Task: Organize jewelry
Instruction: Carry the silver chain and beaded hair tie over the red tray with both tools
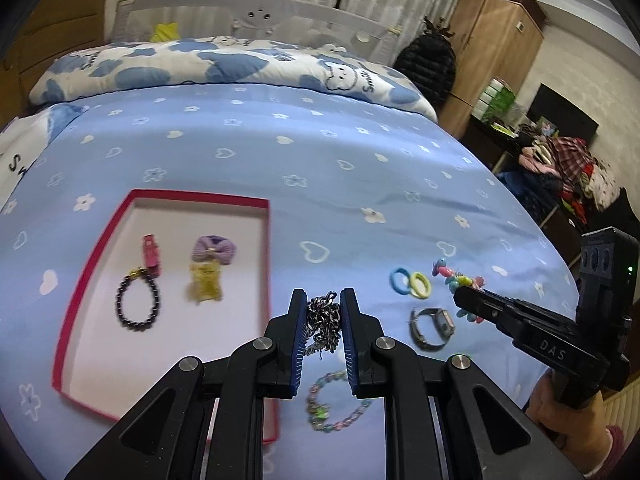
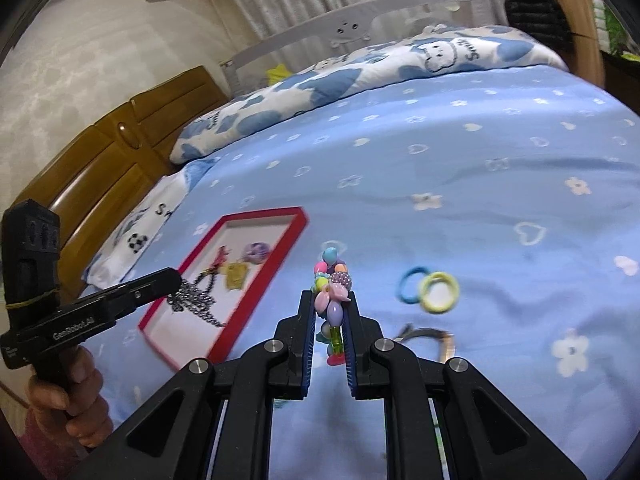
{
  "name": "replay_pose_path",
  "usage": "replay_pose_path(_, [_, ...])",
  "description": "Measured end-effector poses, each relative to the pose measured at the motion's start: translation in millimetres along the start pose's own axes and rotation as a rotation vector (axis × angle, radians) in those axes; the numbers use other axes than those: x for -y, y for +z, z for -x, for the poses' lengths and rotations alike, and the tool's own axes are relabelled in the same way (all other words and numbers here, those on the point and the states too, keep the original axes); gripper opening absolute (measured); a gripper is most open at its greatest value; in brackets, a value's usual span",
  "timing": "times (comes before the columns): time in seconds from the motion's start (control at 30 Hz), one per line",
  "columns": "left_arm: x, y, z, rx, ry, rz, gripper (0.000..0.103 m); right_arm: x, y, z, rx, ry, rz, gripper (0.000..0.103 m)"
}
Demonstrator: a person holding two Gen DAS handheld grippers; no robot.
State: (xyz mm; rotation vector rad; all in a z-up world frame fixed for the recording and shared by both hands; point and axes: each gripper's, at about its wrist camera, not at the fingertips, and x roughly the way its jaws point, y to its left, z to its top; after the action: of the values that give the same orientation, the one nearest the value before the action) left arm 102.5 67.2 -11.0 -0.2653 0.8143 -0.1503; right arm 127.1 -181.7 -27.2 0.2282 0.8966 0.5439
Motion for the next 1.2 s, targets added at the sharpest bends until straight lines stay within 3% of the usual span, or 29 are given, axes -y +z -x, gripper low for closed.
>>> replay_pose_path(0.63, [-51.7,-2.6,26.8,0.016,0.082,0.082,0.015,-82.7,-0.2,-56.8,-0.108,0.167,0.090,0.012])
replay_pose_path(0.9, [-74.2,1.0,20.0,0.004,0.109,0.125,0.015,-107.1,-2.0,-88.9,-0.165,0.200,0.119,0.012])
replay_pose_path(1.2, [-107.5,0.3,-2.8,-0.032,0.146,0.177,0.015,-125.7,-5.1,-132.3,-0.230,0.180,0.160,0.012])
